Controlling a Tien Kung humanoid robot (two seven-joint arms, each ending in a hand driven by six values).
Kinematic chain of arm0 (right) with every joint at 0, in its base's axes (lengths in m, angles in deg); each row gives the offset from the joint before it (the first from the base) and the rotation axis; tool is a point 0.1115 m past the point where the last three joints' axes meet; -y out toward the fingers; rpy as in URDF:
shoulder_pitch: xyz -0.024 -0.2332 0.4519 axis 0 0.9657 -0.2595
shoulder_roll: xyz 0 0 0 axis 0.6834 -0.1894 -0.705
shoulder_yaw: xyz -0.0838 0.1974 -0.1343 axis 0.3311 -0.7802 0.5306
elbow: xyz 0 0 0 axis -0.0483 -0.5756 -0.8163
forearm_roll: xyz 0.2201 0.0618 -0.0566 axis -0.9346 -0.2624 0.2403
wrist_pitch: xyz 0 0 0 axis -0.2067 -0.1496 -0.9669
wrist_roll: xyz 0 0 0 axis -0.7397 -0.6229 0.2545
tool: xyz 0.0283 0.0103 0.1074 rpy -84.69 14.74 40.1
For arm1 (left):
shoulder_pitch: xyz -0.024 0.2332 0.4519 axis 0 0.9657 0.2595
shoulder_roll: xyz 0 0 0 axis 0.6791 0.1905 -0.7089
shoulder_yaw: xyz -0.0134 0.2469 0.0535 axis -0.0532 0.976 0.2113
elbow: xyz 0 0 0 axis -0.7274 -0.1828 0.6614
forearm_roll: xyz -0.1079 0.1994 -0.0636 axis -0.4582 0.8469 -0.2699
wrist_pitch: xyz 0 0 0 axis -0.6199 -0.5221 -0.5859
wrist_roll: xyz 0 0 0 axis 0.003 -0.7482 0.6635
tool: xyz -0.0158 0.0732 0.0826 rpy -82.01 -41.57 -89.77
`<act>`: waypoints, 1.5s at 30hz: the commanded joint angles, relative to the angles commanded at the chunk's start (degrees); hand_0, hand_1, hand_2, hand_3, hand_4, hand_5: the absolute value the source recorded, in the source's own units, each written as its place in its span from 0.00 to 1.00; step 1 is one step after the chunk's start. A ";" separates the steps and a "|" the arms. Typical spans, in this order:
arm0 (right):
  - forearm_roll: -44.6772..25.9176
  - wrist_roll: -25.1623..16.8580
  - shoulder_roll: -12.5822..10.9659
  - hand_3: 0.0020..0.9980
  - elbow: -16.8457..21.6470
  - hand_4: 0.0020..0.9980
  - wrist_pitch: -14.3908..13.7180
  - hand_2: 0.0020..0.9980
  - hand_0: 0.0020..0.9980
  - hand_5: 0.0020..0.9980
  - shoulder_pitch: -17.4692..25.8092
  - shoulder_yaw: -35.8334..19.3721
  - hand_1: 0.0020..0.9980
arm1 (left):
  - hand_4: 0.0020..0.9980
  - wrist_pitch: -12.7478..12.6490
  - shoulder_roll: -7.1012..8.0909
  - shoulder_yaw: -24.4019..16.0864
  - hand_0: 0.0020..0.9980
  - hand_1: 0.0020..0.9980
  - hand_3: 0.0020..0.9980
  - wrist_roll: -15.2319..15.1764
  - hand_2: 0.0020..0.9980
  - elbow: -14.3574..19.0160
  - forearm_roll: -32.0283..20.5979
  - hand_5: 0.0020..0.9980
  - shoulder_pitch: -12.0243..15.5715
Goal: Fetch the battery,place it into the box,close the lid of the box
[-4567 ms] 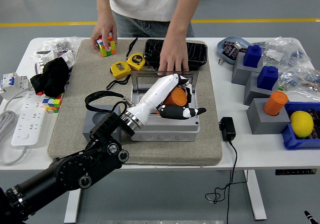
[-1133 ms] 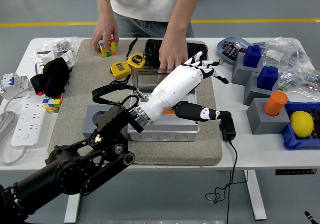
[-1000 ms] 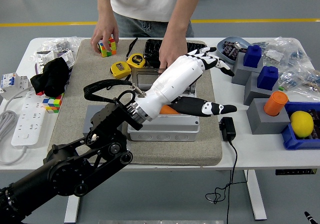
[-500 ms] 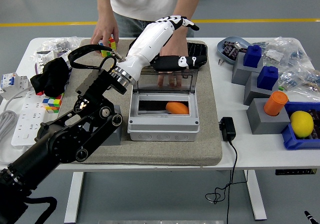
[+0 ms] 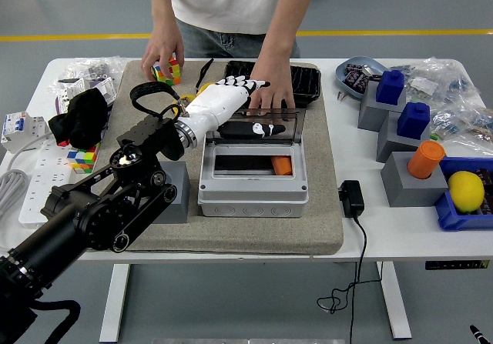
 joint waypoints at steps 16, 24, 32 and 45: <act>0.15 0.08 0.13 0.76 -0.16 1.00 -0.12 0.73 0.76 1.00 -0.01 -0.54 0.71 | 1.00 3.42 4.76 6.62 1.00 1.00 0.93 4.01 1.00 14.13 -2.46 1.00 3.57; 0.26 0.10 0.07 0.76 -0.14 1.00 -0.10 0.73 0.76 1.00 -0.13 -0.77 0.71 | 1.00 3.75 6.17 8.41 1.00 1.00 0.93 4.51 1.00 16.75 -2.39 1.00 3.54; 0.33 0.07 -0.08 0.76 -0.17 1.00 -0.13 0.73 0.76 1.00 -0.09 -1.07 0.71 | 1.00 4.44 7.53 11.24 1.00 1.00 0.93 4.94 1.00 17.77 -3.45 1.00 3.20; 0.33 0.16 -0.10 0.76 -0.18 1.00 -0.13 0.73 0.76 1.00 -0.16 -1.02 0.71 | 1.00 5.38 10.03 17.02 1.00 1.00 0.93 5.54 1.00 21.10 -4.09 1.00 3.38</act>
